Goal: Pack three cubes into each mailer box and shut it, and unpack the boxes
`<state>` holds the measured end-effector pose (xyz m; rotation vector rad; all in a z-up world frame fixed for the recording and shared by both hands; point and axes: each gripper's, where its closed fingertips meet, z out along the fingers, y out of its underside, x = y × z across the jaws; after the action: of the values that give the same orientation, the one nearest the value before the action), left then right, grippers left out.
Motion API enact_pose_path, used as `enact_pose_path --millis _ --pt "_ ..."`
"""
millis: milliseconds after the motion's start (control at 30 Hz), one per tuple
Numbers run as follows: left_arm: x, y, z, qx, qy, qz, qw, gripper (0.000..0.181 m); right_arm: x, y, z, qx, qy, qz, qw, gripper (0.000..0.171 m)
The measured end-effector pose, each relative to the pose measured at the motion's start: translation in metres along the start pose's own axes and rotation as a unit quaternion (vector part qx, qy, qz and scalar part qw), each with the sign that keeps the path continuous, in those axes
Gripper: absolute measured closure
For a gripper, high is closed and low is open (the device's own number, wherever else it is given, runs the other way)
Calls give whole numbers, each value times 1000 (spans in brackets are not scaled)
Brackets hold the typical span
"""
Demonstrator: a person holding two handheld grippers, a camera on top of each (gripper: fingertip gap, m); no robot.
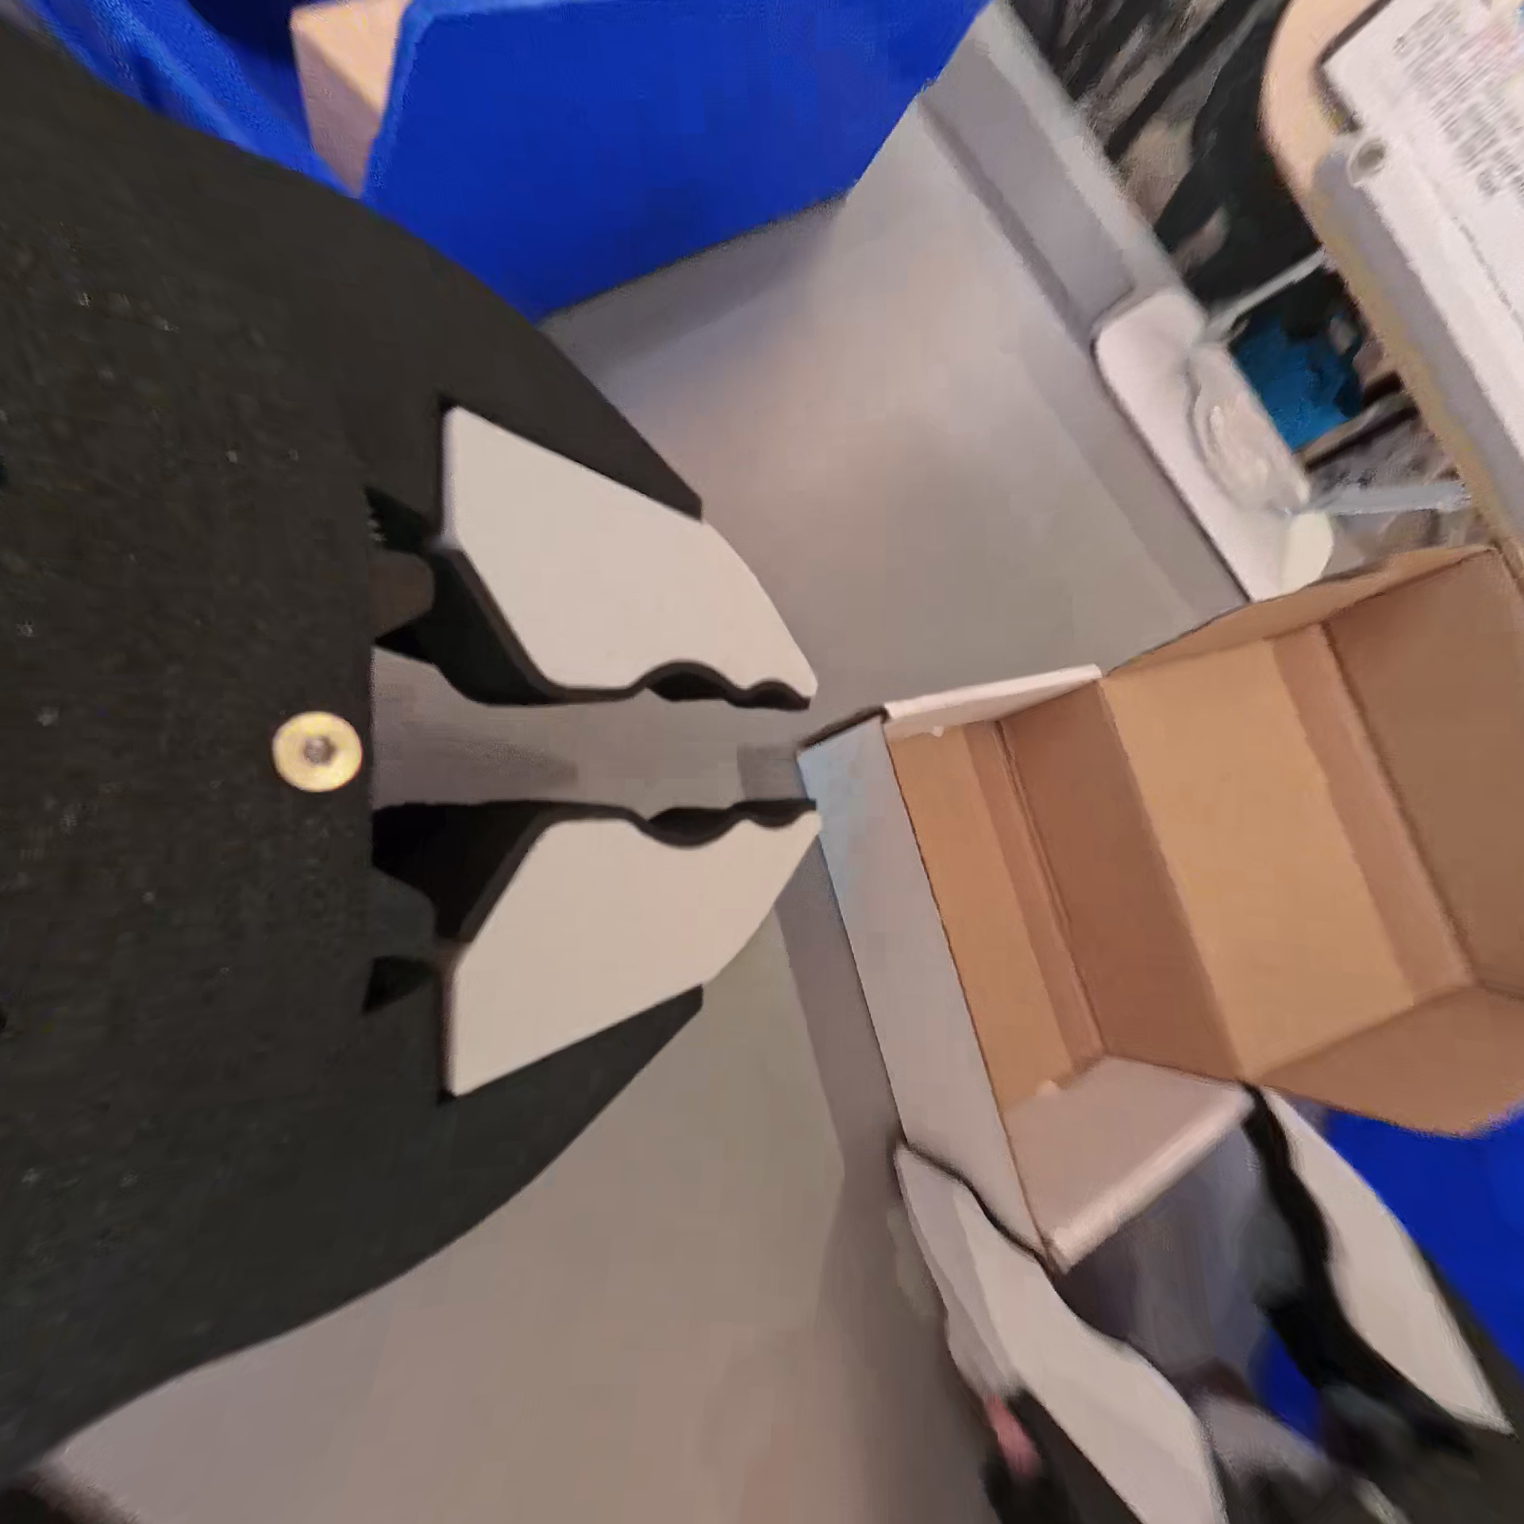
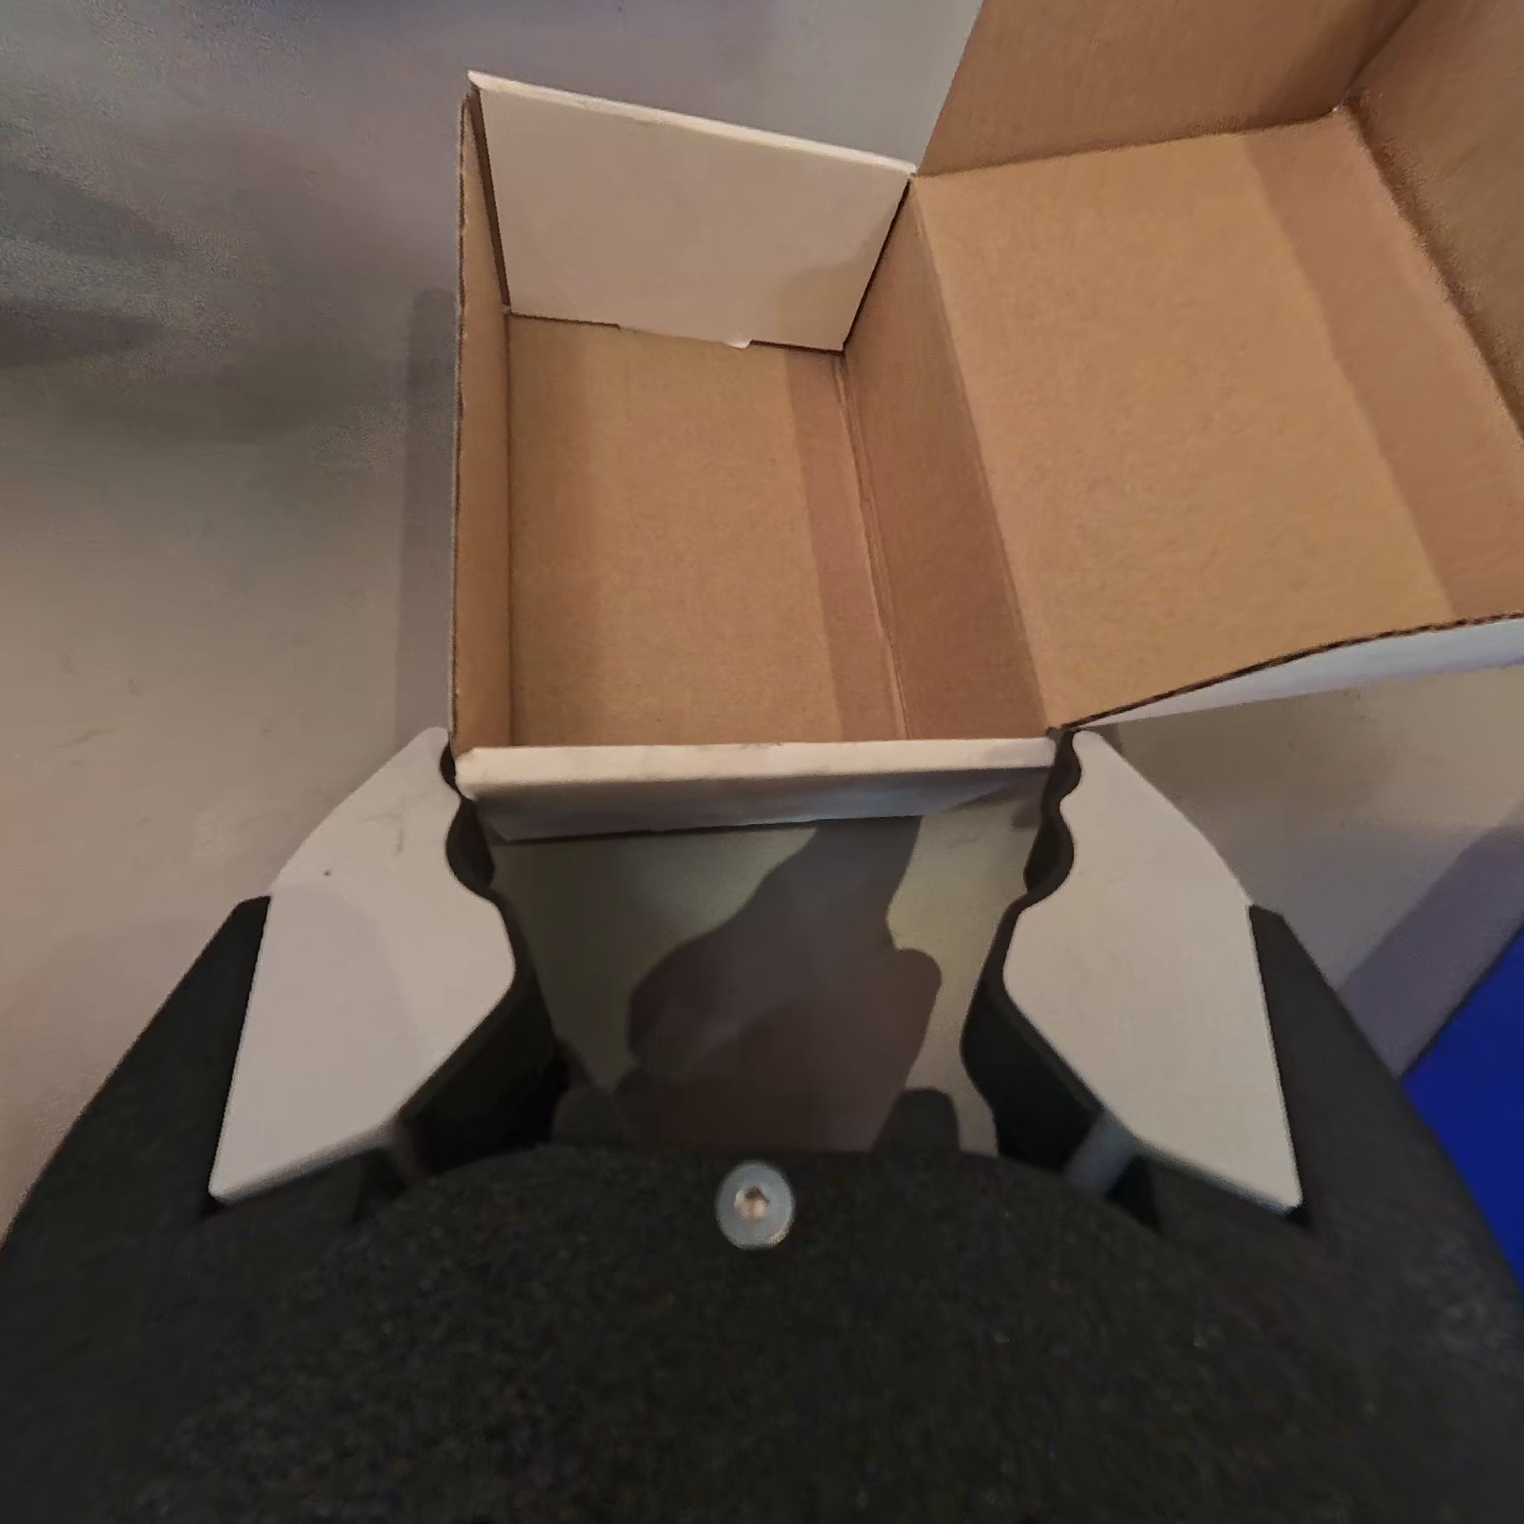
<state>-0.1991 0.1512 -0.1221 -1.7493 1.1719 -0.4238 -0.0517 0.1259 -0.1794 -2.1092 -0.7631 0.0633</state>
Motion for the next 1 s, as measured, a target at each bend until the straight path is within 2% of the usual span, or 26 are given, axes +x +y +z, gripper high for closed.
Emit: enact_pose_path --millis 100,133,167,233,300,367,433,500,667,700,733,767,900,1000 --pt "-19 -26 -35 15 47 -86 995 120 0 0 0 0 -2 1 1000 44" --pt "-38 -31 -49 15 43 -96 994 115 0 0 0 0 -2 2 1000 44" --pt "-62 -30 -61 0 24 -100 995 117 0 0 0 0 -2 2 1000 44" --pt "-120 -7 -79 -67 -34 -116 990 120 0 1 0 -1 1 0 1000 44" --pt "-166 27 -86 -149 -74 -172 971 121 1 1 0 -2 0 1 1000 44" --pt "-185 59 -78 -221 -75 -243 941 114 1 1 0 -1 -3 4 1000 44" --pt "-186 80 -61 -277 -51 -296 913 98 1 1 0 -1 -2 3 1000 44" --pt "-185 88 -44 -303 -43 -319 897 102 1 1 0 -1 0 0 1000 44" --pt "-189 116 -23 -373 -79 -301 874 107 1 1 0 -1 0 0 1000 44" --pt "-190 119 -20 -375 -84 -297 874 113 1 1 0 -1 0 0 1000 44" --pt "-192 121 -19 -370 -89 -298 876 131 1 1 0 -1 0 0 1000 44" --pt "-191 120 -17 -362 -82 -304 877 135 1 1 0 -1 1 -1 1000 44" --pt "-203 122 -32 -375 -91 -284 878 136 1 1 0 0 -1 0 1000 44" --pt "-216 97 -57 -343 -110 -287 888 136 1 0 1 0 -1 0 1000 44"
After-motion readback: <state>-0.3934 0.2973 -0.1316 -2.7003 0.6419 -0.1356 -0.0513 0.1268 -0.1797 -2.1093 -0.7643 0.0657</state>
